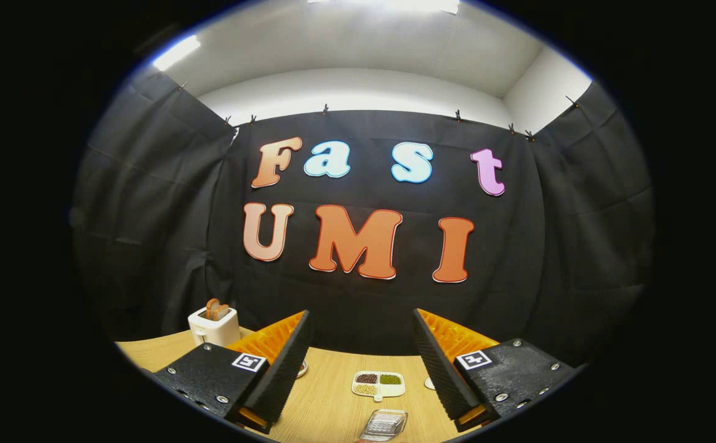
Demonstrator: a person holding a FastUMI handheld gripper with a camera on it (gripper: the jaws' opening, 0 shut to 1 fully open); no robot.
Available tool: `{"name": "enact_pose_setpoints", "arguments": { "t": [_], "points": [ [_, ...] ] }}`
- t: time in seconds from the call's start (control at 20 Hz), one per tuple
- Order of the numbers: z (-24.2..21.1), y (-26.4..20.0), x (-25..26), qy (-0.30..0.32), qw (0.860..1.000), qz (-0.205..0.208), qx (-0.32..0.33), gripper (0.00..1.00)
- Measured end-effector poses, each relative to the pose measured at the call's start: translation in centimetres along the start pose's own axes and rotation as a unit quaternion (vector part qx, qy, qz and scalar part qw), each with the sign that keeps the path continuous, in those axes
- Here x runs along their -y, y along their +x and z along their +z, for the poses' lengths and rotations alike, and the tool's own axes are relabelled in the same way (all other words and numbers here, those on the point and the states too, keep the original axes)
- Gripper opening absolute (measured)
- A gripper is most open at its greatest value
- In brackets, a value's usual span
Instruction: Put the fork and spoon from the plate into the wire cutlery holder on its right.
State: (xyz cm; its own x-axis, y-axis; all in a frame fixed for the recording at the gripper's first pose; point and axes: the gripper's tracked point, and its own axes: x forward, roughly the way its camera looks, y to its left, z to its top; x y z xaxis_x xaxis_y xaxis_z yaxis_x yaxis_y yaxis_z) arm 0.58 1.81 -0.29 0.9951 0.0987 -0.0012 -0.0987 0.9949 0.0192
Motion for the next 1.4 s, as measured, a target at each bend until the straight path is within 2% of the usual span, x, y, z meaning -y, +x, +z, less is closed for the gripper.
{"name": "enact_pose_setpoints", "arguments": {
  "t": [0.3,0.5,0.65,0.85,1.05,1.15,1.4],
  "points": [
    [-1.9,-0.1,-3.4,0.012,0.998,0.065,-0.024,0.96],
    [-4.4,0.6,-8.1,0.017,0.992,0.108,-0.068,0.97],
    [-7.4,1.6,-11.7,0.009,0.985,0.126,-0.117,0.96],
    [-14.3,1.4,-17.3,0.042,0.952,0.167,-0.252,0.97],
    [-20.2,0.9,-19.6,0.03,0.919,0.15,-0.364,0.97],
    [-23.8,0.1,-20.0,0.006,0.896,0.128,-0.424,0.97],
    [-30.2,-2.0,-22.2,-0.02,0.831,0.113,-0.544,0.94]
  ]
}}
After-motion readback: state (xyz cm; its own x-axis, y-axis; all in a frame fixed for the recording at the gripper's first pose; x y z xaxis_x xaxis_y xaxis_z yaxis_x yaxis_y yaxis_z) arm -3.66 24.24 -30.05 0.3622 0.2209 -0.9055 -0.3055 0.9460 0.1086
